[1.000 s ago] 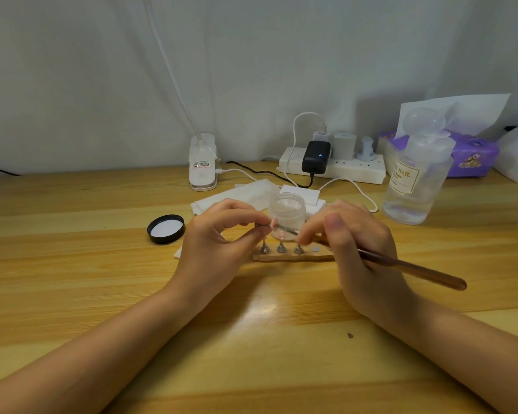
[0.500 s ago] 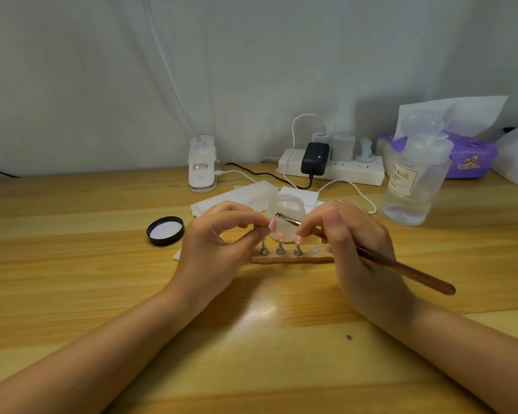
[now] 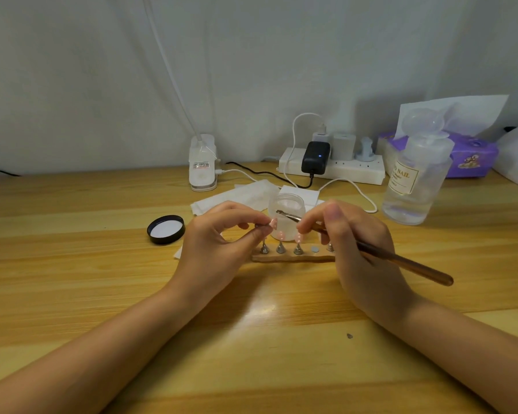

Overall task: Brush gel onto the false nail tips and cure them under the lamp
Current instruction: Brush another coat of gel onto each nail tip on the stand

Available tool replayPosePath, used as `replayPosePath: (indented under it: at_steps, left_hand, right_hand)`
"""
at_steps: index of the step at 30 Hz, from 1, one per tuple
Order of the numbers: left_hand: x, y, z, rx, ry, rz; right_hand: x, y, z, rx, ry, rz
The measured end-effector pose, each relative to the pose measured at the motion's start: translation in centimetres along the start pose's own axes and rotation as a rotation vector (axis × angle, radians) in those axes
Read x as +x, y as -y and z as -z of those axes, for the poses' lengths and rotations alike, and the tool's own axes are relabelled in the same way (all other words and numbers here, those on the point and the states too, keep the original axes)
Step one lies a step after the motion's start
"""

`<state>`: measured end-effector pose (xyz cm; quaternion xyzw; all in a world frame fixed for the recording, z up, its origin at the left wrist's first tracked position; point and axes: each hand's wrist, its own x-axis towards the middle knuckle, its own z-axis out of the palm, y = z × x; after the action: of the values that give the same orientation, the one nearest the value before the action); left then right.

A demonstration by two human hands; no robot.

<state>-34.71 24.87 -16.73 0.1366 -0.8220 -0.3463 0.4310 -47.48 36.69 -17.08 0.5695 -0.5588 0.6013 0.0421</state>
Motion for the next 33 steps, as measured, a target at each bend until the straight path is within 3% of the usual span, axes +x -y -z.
replayPosePath:
  at_steps: [9, 15, 20, 27, 33]
  left_hand:
    - [-0.03, -0.13, 0.02, -0.017, 0.001, 0.005]
    - [0.03, -0.04, -0.02, -0.003, 0.006, 0.014]
    - [-0.09, 0.0, 0.07, 0.002, -0.002, 0.0]
    - [-0.05, -0.03, 0.01, -0.005, 0.003, 0.001]
    - [-0.07, -0.05, -0.01, -0.01, -0.007, -0.023]
  right_hand:
    - [-0.19, 0.34, 0.0, -0.049, -0.009, 0.068]
    - [-0.01, 0.26, -0.13, -0.035, -0.027, -0.01]
    - [-0.28, 0.31, -0.14, -0.044, 0.025, 0.04]
    - [-0.09, 0.05, -0.02, -0.018, -0.025, 0.031]
    - [-0.16, -0.07, -0.38, -0.099, 0.033, 0.141]
